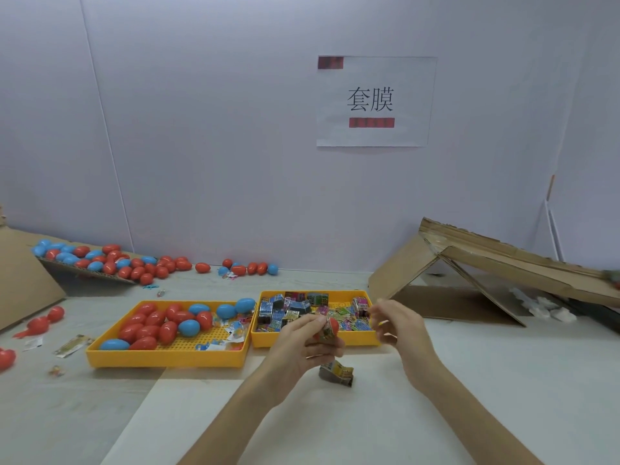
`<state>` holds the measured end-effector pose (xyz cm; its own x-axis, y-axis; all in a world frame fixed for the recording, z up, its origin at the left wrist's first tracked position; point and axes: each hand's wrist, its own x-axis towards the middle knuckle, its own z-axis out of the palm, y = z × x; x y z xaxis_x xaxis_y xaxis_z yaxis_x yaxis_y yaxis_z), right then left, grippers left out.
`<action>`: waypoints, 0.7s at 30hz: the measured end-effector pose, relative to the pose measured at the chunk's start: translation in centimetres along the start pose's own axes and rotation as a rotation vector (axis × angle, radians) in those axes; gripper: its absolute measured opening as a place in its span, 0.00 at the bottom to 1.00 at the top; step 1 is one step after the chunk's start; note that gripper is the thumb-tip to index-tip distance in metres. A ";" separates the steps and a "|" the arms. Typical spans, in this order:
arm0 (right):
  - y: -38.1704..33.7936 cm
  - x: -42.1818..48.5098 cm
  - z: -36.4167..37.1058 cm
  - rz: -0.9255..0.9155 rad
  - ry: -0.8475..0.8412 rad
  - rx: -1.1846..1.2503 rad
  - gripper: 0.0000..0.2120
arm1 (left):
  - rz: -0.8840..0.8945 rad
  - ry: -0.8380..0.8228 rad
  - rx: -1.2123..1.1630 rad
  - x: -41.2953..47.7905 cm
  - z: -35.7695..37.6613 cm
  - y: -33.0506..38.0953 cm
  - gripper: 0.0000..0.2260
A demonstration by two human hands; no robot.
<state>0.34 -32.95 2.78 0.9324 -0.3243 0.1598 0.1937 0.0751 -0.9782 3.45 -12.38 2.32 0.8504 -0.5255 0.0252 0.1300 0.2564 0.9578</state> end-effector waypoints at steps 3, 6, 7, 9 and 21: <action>0.4 -1.0 1.6 -0.194 -0.148 -0.235 0.05 | -0.003 -0.014 0.023 0.0 0.0 0.0 0.13; 0.7 -1.9 2.8 -0.252 -0.270 -0.247 0.05 | 0.019 -0.006 0.037 -0.1 -0.1 0.0 0.17; 0.9 -2.0 3.0 -0.279 -0.263 -0.273 0.07 | 0.027 0.000 0.037 -0.1 -0.1 0.0 0.17; 1.0 -2.1 3.1 -0.305 -0.242 -0.289 0.08 | 0.041 0.002 0.050 -0.2 -0.2 0.0 0.18; 0.7 -1.7 2.4 -0.174 -0.224 -0.076 0.12 | 0.031 -0.083 0.007 -0.3 0.0 0.2 0.15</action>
<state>-0.39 -30.12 2.11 0.9330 -0.1089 0.3429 0.3410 -0.0366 -0.9394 3.21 -12.17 2.52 0.8088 -0.5829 0.0784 0.1002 0.2680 0.9582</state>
